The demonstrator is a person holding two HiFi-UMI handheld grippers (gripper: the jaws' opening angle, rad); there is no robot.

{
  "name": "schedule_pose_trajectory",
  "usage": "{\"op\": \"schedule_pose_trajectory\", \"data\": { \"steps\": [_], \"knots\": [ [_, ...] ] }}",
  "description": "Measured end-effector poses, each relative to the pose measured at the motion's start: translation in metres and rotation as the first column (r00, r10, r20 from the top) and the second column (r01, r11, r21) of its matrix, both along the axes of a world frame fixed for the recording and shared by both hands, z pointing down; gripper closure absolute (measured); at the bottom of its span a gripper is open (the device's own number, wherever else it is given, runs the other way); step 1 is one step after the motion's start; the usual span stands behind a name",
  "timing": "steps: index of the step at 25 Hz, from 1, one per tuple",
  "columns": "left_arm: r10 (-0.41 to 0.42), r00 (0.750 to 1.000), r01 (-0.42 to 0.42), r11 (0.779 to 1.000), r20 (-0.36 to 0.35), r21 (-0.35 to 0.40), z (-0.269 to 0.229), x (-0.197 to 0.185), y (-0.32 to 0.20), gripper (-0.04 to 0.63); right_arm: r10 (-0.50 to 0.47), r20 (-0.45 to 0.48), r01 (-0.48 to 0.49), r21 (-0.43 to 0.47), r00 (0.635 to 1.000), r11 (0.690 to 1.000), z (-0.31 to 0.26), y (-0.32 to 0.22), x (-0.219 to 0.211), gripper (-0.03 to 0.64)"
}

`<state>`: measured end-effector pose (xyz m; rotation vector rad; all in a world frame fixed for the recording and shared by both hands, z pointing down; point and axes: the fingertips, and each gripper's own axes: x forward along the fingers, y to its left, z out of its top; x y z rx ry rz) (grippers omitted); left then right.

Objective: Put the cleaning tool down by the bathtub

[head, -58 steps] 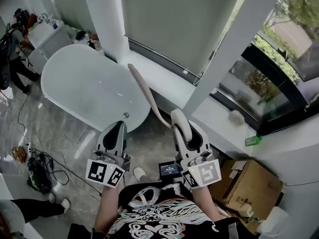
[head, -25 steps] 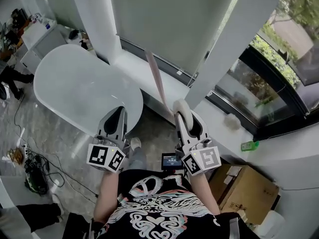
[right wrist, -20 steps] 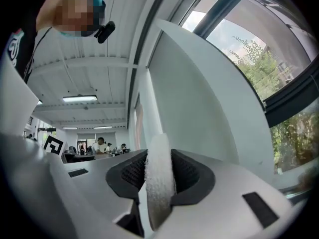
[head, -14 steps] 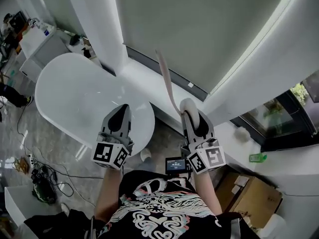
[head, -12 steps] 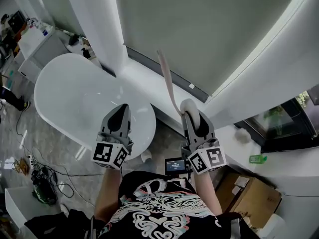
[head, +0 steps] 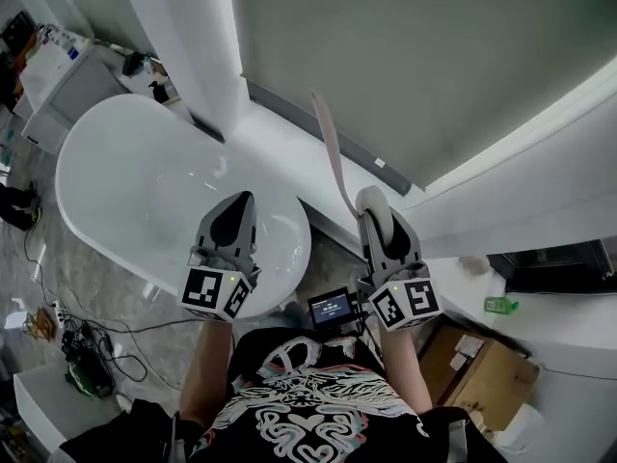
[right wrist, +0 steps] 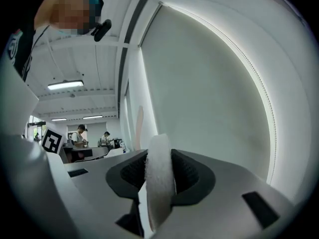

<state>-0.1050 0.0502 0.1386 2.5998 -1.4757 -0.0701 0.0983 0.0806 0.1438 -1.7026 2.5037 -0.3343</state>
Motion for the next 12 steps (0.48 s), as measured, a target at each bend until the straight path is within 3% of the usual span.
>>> {"op": "schedule_pose_trajectory", "data": {
  "steps": [12],
  "knots": [
    [-0.045,0.999,0.044,0.999,-0.02,-0.021,0.02,-0.014,-0.065,0.578,-0.016,-0.023,0.014,-0.051,1.0,0.999,0.024,-0.067,-0.006,0.476]
  ]
}}
